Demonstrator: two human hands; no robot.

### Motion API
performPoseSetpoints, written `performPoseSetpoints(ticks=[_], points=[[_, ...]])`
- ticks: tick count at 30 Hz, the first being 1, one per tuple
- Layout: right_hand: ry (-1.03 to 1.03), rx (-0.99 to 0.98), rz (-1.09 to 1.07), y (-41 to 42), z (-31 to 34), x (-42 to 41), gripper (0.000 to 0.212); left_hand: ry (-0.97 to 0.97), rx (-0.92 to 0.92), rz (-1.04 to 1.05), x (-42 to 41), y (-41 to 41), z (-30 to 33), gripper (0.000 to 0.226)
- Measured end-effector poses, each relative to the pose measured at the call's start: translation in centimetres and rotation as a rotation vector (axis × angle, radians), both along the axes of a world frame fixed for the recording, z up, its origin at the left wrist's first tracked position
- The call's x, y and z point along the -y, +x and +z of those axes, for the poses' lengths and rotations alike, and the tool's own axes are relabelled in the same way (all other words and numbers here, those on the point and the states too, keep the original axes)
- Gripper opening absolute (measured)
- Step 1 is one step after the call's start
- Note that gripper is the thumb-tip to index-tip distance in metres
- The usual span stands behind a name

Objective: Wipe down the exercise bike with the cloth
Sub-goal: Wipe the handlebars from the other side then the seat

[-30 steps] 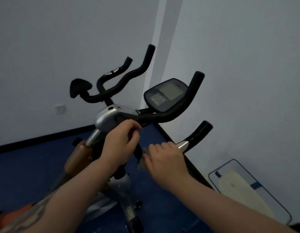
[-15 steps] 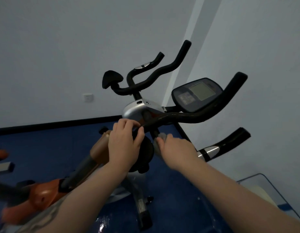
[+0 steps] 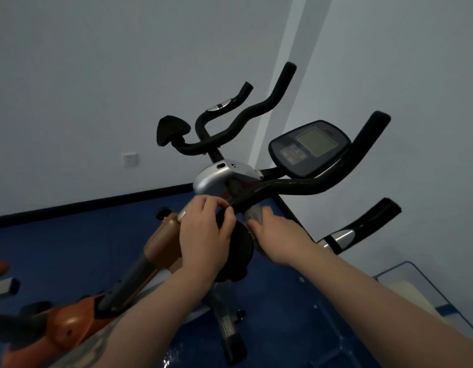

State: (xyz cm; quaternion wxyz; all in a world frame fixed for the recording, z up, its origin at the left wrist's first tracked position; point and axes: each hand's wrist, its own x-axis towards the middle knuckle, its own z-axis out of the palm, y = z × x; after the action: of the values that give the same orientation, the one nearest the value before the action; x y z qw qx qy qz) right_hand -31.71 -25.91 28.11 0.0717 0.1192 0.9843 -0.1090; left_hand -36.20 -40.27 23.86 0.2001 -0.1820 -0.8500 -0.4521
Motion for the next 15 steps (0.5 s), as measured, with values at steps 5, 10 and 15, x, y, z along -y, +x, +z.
performPoseSetpoints(ticks=[5,10,15], points=[[0.202,0.067,0.042,2.3,0.0,-0.5,0.041,-0.024,-0.026,-0.010,0.0,-0.3,0.0,0.004],[-0.091,-0.007,-0.120,-2.0,0.2,1.1,0.046,-0.036,-0.069,-0.024,0.0,-0.3,-0.1,0.010],[0.167,-0.049,-0.014,2.7,-0.6,0.5,0.043,-0.078,-0.110,-0.056,0.2,-0.2,-0.4,0.009]])
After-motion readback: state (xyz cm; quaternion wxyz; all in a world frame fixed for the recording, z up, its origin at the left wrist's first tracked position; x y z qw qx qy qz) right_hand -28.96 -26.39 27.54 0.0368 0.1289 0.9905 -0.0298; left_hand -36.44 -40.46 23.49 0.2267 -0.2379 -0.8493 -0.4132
